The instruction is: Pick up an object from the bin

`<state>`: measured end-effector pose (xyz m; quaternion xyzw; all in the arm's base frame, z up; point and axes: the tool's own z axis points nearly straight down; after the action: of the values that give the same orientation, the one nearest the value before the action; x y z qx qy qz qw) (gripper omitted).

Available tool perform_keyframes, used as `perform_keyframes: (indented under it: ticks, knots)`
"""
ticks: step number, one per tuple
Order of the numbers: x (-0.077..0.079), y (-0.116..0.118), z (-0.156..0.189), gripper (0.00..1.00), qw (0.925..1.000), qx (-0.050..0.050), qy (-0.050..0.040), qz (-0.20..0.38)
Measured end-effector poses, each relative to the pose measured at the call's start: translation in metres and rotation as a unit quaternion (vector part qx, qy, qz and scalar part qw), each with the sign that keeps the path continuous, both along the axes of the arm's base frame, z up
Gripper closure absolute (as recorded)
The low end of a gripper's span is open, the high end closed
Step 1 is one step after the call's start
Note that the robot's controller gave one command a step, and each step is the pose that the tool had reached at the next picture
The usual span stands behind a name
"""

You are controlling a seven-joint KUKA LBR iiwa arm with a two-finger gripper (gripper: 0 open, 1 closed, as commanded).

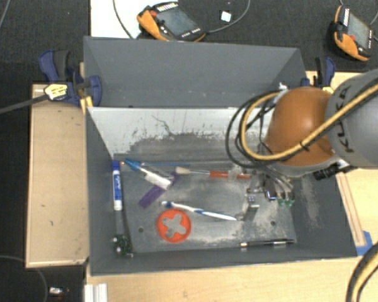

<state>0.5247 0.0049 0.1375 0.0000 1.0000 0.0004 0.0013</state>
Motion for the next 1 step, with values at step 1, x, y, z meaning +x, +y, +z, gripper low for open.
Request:
perform_keyframes:
  ticks: [1]
  knots:
    - [0.0,0.0,0.0,0.0,1.0,0.0,0.0,0.0]
